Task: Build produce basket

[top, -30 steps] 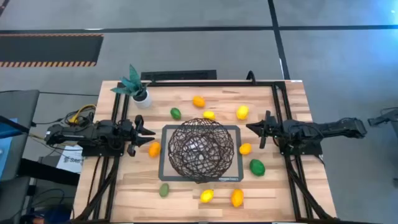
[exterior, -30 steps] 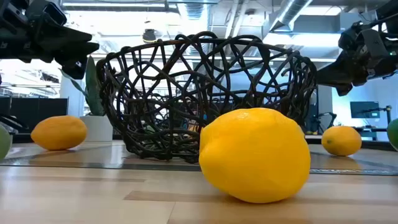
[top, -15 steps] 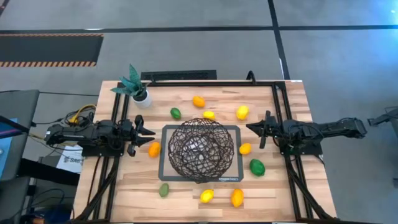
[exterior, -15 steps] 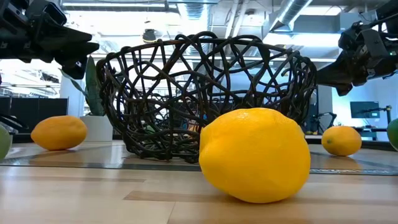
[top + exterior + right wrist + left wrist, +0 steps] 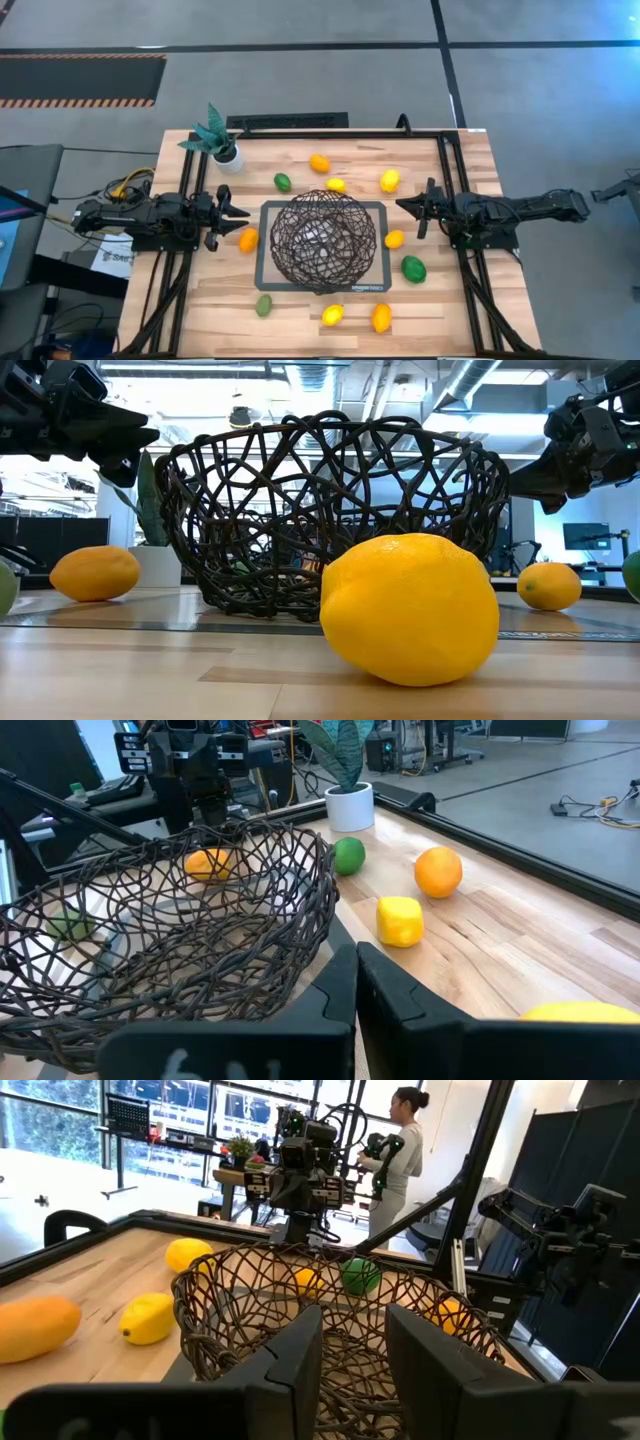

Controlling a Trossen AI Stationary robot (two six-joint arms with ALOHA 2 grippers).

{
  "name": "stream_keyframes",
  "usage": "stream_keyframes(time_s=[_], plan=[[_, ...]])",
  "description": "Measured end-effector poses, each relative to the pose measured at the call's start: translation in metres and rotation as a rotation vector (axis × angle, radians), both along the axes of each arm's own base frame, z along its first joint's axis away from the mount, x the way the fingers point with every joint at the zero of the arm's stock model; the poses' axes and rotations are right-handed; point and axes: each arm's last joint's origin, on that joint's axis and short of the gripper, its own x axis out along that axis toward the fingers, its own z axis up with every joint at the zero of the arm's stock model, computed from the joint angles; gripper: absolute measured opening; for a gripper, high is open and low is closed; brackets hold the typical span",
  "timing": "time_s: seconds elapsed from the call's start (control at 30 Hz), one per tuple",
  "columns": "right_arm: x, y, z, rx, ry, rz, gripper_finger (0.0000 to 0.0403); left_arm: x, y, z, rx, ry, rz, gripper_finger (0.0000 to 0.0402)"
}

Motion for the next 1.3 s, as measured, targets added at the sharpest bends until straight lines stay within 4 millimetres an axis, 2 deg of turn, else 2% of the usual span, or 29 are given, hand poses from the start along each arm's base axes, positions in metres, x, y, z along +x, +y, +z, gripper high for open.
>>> stream_keyframes(time_s=[0.93, 1.17, 1.3], plan=[[0.0, 0.0, 0.0, 0.0, 0.0, 0.0, 0.0026, 0.0001, 0.001, 0.0004, -0.002, -0.005, 0.034, 0.0099], [0.0005, 0.0, 0.0024, 0.007, -0.032, -0.001, 0.0026, 0.0, 0.0028, 0.0015, -0.221, -0.013, 0.086, 0.0099], [0.0015, 0.0004, 0.0095, 0.186, -0.174, -0.018, 0.0026, -0.0003, 0.0036, 0.0048, -0.346, -0.051, 0.104, 0.0099]])
